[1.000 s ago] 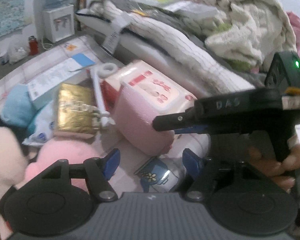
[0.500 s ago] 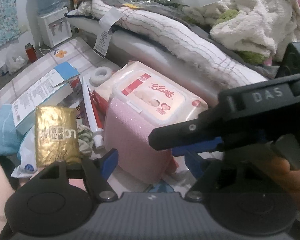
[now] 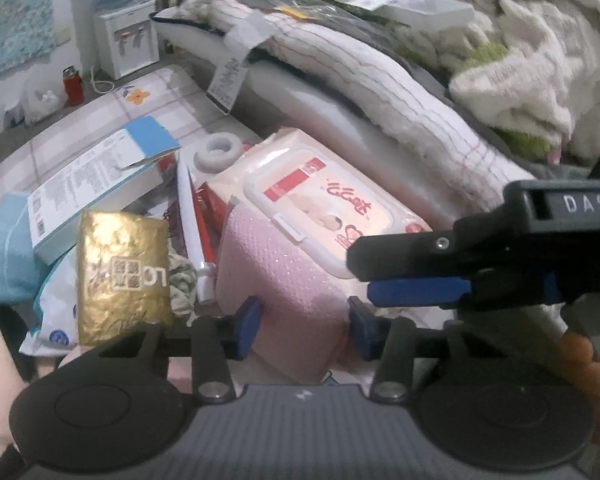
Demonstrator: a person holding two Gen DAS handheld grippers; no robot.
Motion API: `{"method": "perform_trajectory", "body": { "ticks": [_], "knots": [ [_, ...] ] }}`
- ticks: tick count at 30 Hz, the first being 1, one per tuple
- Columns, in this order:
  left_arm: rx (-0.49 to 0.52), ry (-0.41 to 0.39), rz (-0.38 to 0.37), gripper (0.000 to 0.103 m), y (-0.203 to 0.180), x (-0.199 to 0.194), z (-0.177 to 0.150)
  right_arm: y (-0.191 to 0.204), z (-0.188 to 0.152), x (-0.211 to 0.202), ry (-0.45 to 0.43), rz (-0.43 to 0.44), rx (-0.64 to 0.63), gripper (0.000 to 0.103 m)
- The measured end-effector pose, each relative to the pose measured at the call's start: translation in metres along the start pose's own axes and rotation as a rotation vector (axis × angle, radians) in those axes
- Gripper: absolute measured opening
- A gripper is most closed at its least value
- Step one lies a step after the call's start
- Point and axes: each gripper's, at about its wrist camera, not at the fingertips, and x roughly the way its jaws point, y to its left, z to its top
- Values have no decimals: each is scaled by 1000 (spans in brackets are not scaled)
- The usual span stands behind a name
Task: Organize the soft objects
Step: 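Close the left gripper on the pink mesh sponge and lift it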
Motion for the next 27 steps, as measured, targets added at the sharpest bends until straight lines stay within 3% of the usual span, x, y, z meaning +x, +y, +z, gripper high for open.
{"method": "perform_trajectory", "body": {
  "ticks": [3,7,13,16,18,20,27],
  "knots": [
    [-33,-14,-6,36,6,-5,-4,5,-1,1,-3,-16,-14,50],
    [-84,-14,-42,34,13,-20,-16,16,-8,4,4,-32,-52,44],
    [-142,11,-96,34,18,-40,-47,34,-21,21,39,-82,-126,25],
    [-150,20,-85,40,19,-42,-60,36,-30,39,95,-98,-138,20],
    [-162,32,-79,56,23,-44,-62,37,-34,47,121,-95,-137,20],
    [-175,42,-86,65,27,-43,-63,39,-37,50,129,-101,-141,19],
    [-181,43,-85,65,30,-31,-50,31,-33,54,137,-121,-114,19]
  ]
}}
